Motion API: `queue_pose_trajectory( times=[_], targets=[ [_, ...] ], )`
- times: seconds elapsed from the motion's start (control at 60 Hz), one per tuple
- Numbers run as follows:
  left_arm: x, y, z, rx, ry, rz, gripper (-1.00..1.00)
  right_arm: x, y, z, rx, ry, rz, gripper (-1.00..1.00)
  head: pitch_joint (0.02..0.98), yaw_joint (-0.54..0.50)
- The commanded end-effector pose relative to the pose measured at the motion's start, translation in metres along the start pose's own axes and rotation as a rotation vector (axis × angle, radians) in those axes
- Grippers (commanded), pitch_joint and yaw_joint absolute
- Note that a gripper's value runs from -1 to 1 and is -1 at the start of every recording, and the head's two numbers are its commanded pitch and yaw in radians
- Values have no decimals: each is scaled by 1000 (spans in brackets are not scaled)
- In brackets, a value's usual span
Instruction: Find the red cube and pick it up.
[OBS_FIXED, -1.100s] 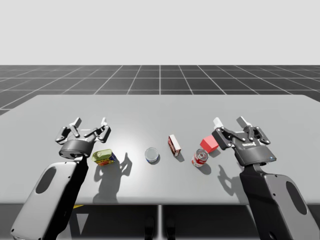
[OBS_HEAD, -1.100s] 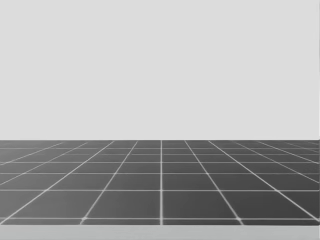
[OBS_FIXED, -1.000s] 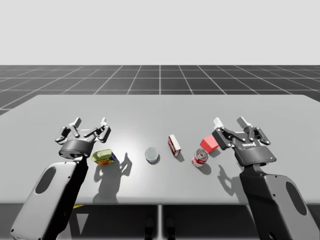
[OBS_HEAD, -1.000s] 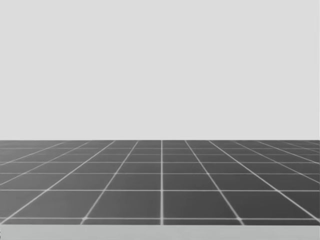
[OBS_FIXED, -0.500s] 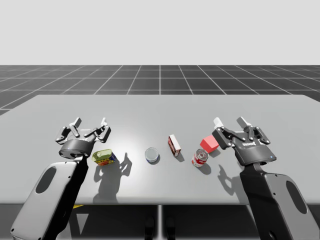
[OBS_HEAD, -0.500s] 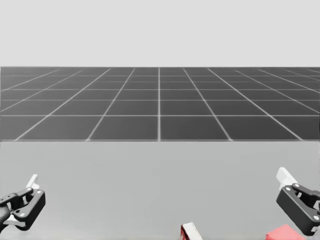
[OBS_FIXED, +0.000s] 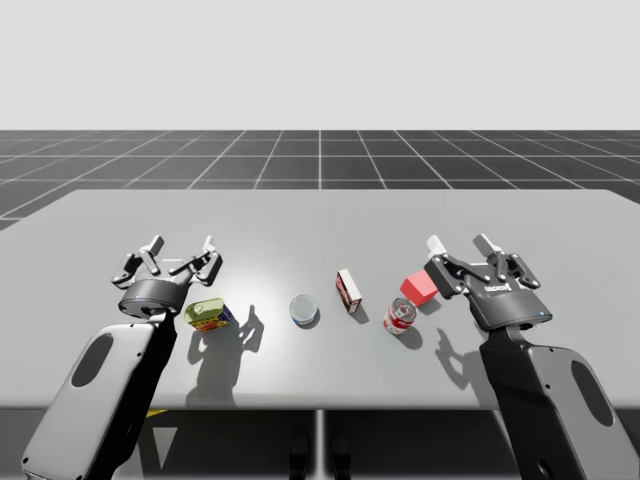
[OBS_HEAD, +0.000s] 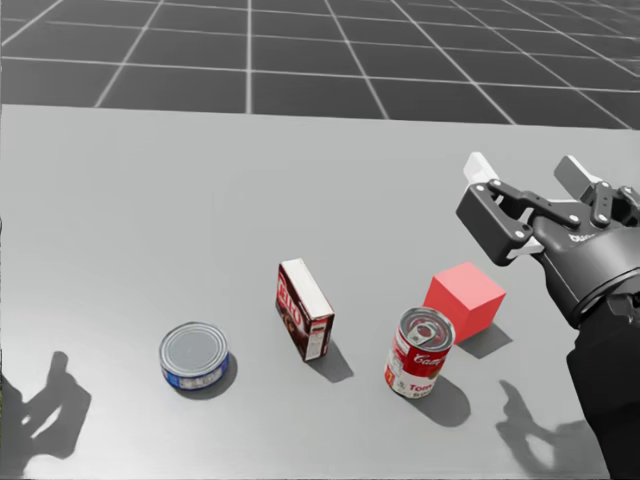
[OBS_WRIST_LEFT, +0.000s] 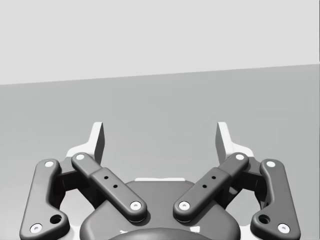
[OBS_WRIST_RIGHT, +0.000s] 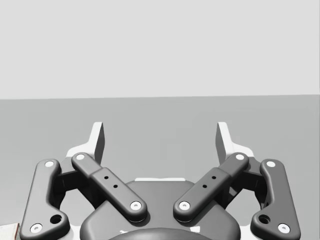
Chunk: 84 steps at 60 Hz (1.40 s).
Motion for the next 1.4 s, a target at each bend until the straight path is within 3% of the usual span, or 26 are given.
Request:
queue_pose_trajectory(
  times=[0.017,0.2,0.45,0.5,0.55,0.617,0.767,0.833,0.917,1.1,1.4],
  targets=[
    [0,-1,0,-4,2,-2,-1000,0,0,0,0,2,1,-1000,738,-229],
    [-1,-3,0,-9,3,0,-1000,-1,-1,-1,0,3,1,-1000,806,-363],
    [-1,-4,0,-8,6,3,-1000,2,1,1,31,11,7,-1000,806,-404],
    [-1,-4,0,-7,8,8,-1000,4,0,3,55,30,-17,-1000,797,-401],
    [-1,-4,0,-6,9,9,-1000,4,-1,4,52,33,-12,-1000,794,-401],
    [0,-3,1,-6,10,12,-1000,8,-7,10,68,56,-30,-1000,792,-402],
    [0,-3,0,-9,10,11,-1000,6,-22,25,137,80,52,-1000,791,-402],
    [0,-3,0,-9,11,11,-1000,3,-31,32,181,105,46,-1000,791,-403],
    [-1,-4,0,-10,12,11,-1000,-3,-41,39,219,122,61,-1000,790,-404],
    [-2,-4,-1,-11,15,9,-1000,-25,-58,55,275,165,18,-1000,793,-406],
    [-2,-4,-1,-13,16,10,-1000,-66,-73,65,342,216,65,-1000,791,-403]
  ],
)
